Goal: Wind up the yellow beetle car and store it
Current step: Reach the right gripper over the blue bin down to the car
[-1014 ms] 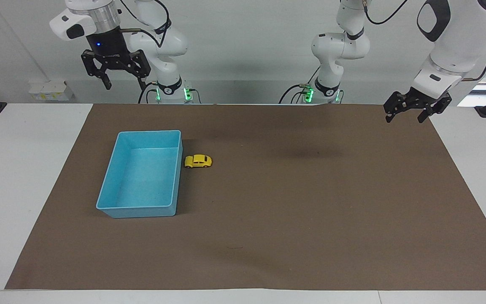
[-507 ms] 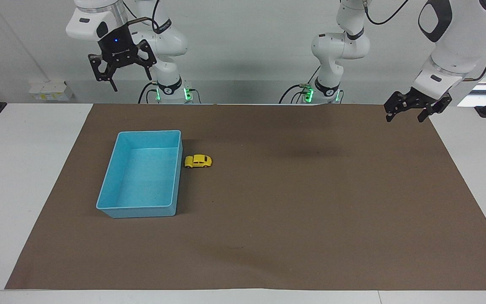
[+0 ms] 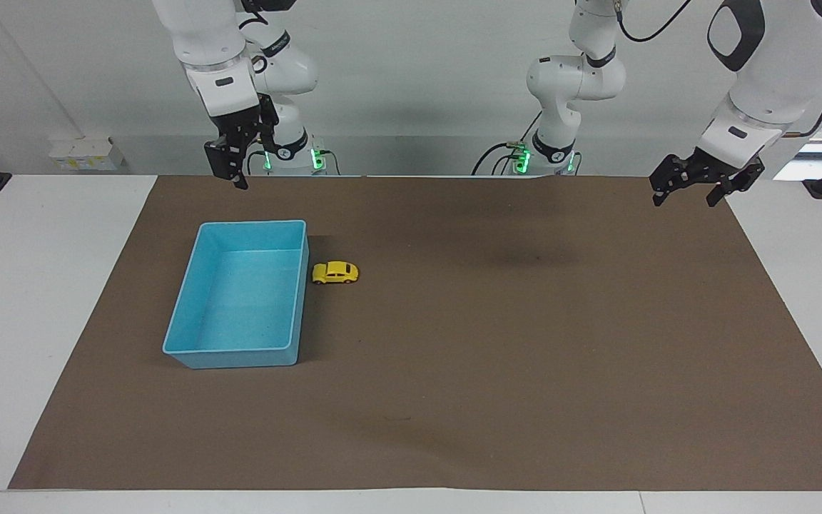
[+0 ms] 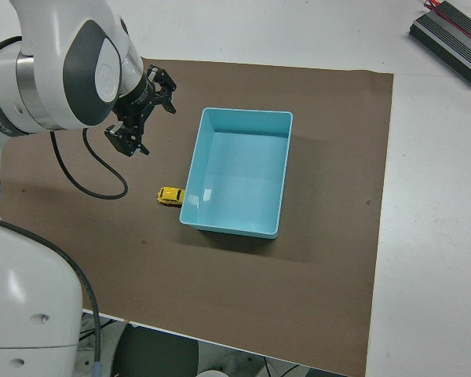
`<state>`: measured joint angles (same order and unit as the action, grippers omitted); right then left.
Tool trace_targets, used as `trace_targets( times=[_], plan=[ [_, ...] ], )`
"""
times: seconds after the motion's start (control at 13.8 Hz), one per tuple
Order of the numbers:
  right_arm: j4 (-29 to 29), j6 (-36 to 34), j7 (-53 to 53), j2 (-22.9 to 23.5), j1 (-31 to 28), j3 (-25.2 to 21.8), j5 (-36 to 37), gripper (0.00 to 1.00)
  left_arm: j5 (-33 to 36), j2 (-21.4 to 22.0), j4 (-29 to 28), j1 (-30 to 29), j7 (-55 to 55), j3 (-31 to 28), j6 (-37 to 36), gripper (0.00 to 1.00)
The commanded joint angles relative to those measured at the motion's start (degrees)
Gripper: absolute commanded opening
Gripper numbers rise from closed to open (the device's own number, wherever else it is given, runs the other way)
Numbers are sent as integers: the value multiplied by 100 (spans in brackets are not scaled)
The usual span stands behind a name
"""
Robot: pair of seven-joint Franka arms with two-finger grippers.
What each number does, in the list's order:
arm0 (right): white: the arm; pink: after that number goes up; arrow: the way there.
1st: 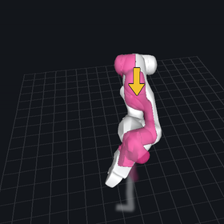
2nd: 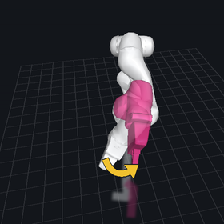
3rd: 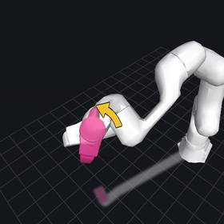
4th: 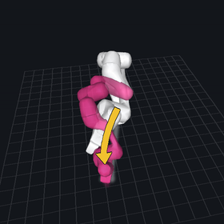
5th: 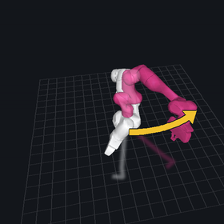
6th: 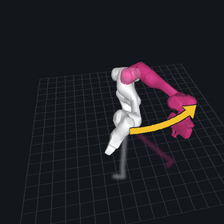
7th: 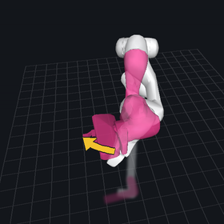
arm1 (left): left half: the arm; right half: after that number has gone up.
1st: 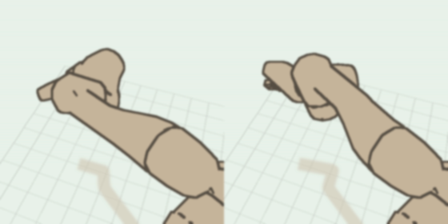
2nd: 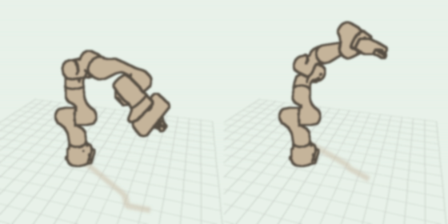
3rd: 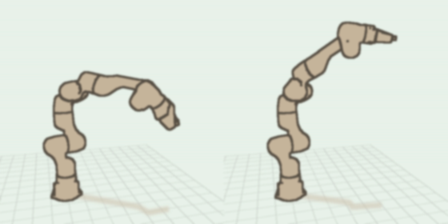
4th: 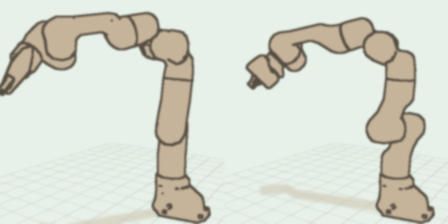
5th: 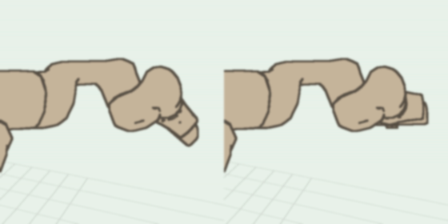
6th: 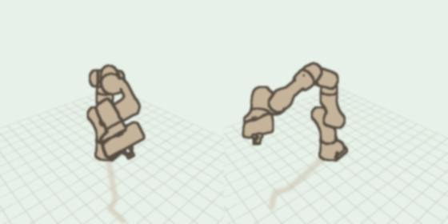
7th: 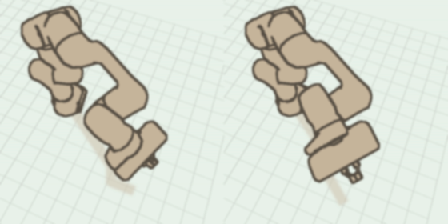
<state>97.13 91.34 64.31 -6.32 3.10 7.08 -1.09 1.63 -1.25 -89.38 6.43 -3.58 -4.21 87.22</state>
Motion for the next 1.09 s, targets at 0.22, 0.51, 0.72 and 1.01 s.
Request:
trace_targets(
  times=[0.22, 0.51, 0.72, 1.01],
  plan=[
    [1263, 1366, 820, 94, 243, 12, -49, 100, -84, -16, 78, -106, 24, 61, -117, 100],
    [1500, 2078, 943, 622, 428, 4, -23, 100, -84, -16, 69, -106, 24, 61, -117, 100],
    [1984, 2677, 926, 640, 525, 12, -23, 100, -84, -16, 78, -106, 24, 61, -108, 100],
    [2387, 3220, 829, 763, 804, 4, -23, 100, -84, -16, 69, -106, 24, 61, -108, 100]
  ],
)
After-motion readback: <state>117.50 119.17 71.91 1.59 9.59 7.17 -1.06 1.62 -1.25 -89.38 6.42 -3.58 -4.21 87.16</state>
